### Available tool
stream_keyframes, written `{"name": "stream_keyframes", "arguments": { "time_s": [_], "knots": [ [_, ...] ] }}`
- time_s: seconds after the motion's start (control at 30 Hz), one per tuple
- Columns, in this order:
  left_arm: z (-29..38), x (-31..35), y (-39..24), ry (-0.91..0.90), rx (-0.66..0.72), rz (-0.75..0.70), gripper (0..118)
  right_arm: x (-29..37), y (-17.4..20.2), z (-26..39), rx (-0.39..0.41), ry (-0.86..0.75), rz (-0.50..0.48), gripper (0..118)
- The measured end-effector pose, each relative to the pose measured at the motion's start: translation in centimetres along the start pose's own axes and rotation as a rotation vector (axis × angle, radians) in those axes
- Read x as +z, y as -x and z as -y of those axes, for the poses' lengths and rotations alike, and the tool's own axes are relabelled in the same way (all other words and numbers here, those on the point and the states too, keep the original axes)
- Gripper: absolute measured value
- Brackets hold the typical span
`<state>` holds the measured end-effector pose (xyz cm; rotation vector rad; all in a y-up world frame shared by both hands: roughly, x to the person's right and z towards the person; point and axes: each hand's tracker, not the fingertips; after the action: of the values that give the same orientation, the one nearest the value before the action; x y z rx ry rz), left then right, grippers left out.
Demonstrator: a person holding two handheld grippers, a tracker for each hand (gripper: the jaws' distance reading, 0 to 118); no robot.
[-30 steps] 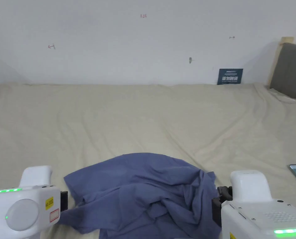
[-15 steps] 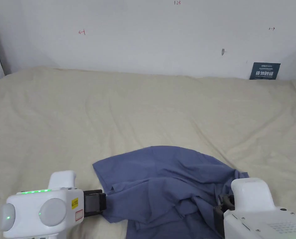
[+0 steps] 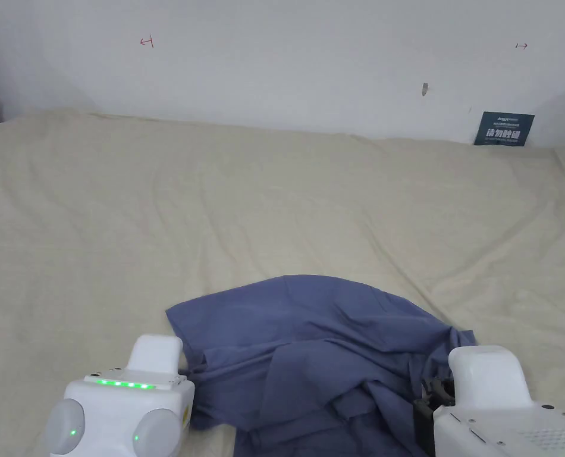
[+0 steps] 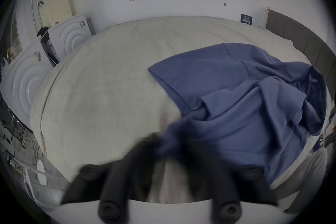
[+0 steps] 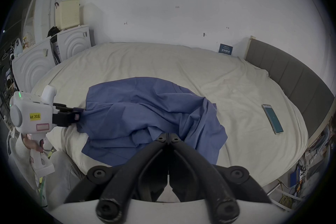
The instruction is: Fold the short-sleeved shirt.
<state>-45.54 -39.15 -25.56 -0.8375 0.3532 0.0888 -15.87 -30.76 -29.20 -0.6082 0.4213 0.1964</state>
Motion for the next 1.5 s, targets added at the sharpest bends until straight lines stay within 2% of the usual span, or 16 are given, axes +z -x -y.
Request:
{"name": "stream_keyframes", "arguments": {
  "time_s": [0.03, 0.23, 0.37, 0.47, 0.5, 0.57, 0.6, 0.63, 0.67, 0.8, 0.9, 1.03, 1.2, 1.33, 1.43, 1.5],
  "knots": [
    [-0.2, 0.1, 0.0, 0.007, -0.002, -0.076, 8, 0.1, -0.2, -0.1, -0.007, -0.002, -0.006, 0],
    [-0.4, 0.8, 1.0, 0.017, 0.052, 0.013, 7, 0.5, -1.0, -2.4, 0.002, -0.037, -0.023, 0],
    [-0.7, 1.5, 1.5, 0.008, 0.079, 0.039, 7, -0.3, -1.7, -5.9, -0.070, -0.066, -0.178, 0],
    [-0.9, 1.7, 1.5, -0.011, 0.060, 0.040, 7, -1.9, -1.3, -9.0, -0.057, -0.099, -0.168, 2],
    [-0.8, 1.8, 1.4, -0.012, 0.057, 0.040, 7, -2.7, -1.1, -10.1, -0.059, -0.114, -0.146, 14],
    [-0.8, 1.6, 1.4, -0.003, 0.045, 0.043, 7, -4.7, -0.8, -12.3, -0.050, -0.110, -0.188, 72],
    [-0.8, 1.6, 1.4, 0.000, 0.044, 0.041, 7, -5.9, -0.3, -13.3, -0.030, -0.070, -0.228, 83],
    [-0.8, 1.6, 1.4, 0.003, 0.042, 0.041, 7, -7.2, 0.2, -14.2, -0.010, -0.036, -0.249, 83],
    [-0.8, 1.5, 1.4, 0.002, 0.039, 0.043, 7, -8.2, 0.7, -14.6, -0.025, -0.050, -0.255, 108],
    [-0.5, 1.4, 1.2, -0.005, 0.006, 0.031, 7, -14.0, 3.2, -16.7, -0.020, -0.005, -0.343, 109],
    [-0.4, 1.1, 1.2, 0.005, 0.003, 0.033, 7, -19.7, 5.4, -17.4, 0.034, 0.107, -0.344, 109],
    [-0.4, 0.9, 1.2, 0.022, -0.013, 0.045, 7, -27.3, 8.0, -17.1, 0.086, 0.270, -0.206, 109],
    [-0.3, 0.8, 1.6, 0.031, -0.010, 0.059, 7, -31.9, 9.4, -14.8, 0.084, 0.413, -0.255, 109],
    [-0.4, 0.6, 1.7, 0.031, 0.003, 0.062, 7, -32.6, 11.1, -13.3, 0.166, 0.390, -0.169, 108],
    [-0.4, 0.6, 1.5, 0.034, -0.004, 0.056, 7, -32.1, 11.0, -14.3, 0.160, 0.404, -0.191, 88],
    [-0.5, 0.6, 1.4, 0.040, -0.006, 0.052, 7, -31.6, 10.9, -14.9, 0.184, 0.396, -0.195, 45]
  ]
}}
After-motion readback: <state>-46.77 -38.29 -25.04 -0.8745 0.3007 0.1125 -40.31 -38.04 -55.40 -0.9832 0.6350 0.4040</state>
